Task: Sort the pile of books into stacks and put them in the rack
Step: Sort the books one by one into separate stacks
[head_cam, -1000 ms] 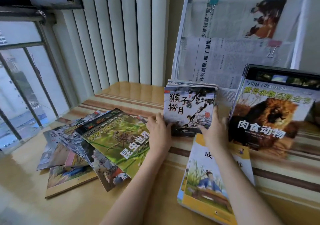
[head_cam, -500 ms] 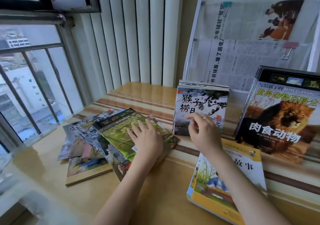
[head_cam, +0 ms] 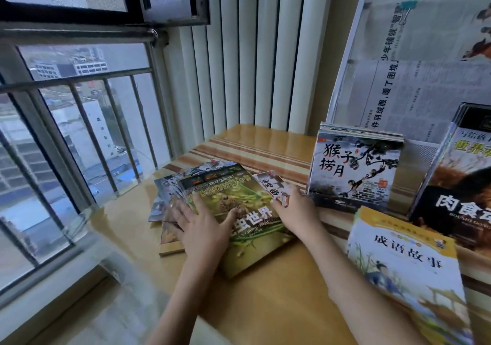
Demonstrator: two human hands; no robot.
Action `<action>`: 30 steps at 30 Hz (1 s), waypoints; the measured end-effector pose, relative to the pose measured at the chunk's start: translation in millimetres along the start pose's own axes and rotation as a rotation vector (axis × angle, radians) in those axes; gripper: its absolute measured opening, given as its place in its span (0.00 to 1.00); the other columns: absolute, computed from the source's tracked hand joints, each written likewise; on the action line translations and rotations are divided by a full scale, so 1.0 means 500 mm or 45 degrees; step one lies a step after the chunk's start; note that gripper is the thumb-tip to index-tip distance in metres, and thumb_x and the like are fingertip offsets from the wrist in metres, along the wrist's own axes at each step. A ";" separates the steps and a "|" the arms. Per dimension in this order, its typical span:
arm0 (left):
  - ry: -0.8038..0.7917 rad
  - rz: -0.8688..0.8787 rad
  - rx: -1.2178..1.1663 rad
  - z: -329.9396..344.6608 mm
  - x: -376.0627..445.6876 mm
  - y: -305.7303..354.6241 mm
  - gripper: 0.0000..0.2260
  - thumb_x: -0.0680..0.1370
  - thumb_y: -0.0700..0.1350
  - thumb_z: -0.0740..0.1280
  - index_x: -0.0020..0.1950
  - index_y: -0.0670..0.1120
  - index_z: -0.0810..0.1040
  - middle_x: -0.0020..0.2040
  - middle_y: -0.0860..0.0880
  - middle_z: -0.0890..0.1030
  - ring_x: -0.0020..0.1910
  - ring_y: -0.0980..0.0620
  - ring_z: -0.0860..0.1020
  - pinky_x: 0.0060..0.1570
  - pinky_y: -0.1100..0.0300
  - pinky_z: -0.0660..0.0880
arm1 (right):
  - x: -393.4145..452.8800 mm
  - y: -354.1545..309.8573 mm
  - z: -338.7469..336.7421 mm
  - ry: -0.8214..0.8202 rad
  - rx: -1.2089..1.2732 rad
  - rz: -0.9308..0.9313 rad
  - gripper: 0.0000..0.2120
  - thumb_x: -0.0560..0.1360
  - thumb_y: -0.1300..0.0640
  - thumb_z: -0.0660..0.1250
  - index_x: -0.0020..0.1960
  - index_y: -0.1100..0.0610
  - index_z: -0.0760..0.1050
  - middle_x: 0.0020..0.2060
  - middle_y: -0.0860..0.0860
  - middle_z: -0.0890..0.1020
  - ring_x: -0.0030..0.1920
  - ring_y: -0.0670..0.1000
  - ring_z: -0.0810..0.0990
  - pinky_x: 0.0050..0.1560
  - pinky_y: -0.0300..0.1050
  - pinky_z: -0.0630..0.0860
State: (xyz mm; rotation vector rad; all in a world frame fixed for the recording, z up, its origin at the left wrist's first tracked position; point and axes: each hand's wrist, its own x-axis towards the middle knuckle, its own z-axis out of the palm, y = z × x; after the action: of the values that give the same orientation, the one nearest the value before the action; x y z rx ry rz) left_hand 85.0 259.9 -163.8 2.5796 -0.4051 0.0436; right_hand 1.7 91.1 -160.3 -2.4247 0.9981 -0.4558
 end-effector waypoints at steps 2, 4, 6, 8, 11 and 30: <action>0.065 0.012 -0.144 0.007 0.001 -0.009 0.46 0.70 0.71 0.61 0.78 0.47 0.48 0.78 0.41 0.50 0.77 0.43 0.46 0.73 0.40 0.42 | 0.000 0.007 -0.007 -0.051 0.011 0.012 0.29 0.76 0.43 0.64 0.71 0.55 0.61 0.57 0.55 0.79 0.56 0.57 0.77 0.54 0.51 0.77; 0.170 0.010 -0.283 0.010 0.003 -0.019 0.44 0.68 0.68 0.67 0.76 0.48 0.57 0.76 0.44 0.59 0.76 0.46 0.54 0.73 0.41 0.51 | 0.002 0.011 -0.011 -0.055 0.117 0.011 0.28 0.74 0.45 0.67 0.70 0.53 0.63 0.55 0.53 0.79 0.52 0.55 0.78 0.51 0.50 0.78; 0.275 0.032 -0.383 0.006 0.005 -0.028 0.40 0.65 0.66 0.71 0.71 0.49 0.65 0.70 0.45 0.69 0.72 0.46 0.64 0.69 0.41 0.59 | 0.009 0.016 -0.019 -0.022 0.368 0.045 0.23 0.74 0.51 0.68 0.66 0.52 0.65 0.50 0.50 0.77 0.50 0.52 0.78 0.48 0.48 0.77; 0.347 0.070 -0.467 -0.003 0.002 -0.031 0.37 0.63 0.63 0.75 0.67 0.49 0.69 0.64 0.45 0.75 0.66 0.45 0.71 0.65 0.46 0.66 | 0.018 0.014 -0.027 0.040 0.613 0.057 0.17 0.76 0.56 0.65 0.63 0.52 0.67 0.49 0.47 0.75 0.52 0.50 0.77 0.48 0.45 0.75; 0.385 0.119 -0.526 -0.013 -0.002 -0.028 0.35 0.64 0.58 0.77 0.65 0.47 0.70 0.62 0.46 0.77 0.63 0.45 0.73 0.61 0.55 0.63 | 0.025 0.013 -0.027 0.013 0.731 0.012 0.12 0.77 0.61 0.63 0.58 0.49 0.70 0.54 0.45 0.76 0.57 0.49 0.75 0.56 0.49 0.76; 0.435 0.203 -0.340 -0.001 -0.021 -0.003 0.36 0.75 0.55 0.67 0.78 0.46 0.55 0.75 0.40 0.63 0.77 0.47 0.51 0.72 0.52 0.35 | 0.016 0.007 -0.008 -0.241 0.392 -0.010 0.40 0.65 0.42 0.76 0.72 0.48 0.64 0.68 0.49 0.72 0.66 0.52 0.70 0.65 0.52 0.69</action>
State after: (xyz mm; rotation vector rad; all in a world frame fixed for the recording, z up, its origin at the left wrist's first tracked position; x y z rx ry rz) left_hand 75.6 264.2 -165.4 2.2178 -0.4516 0.4488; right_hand 3.1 81.8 -158.1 -2.1504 0.7762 -0.3461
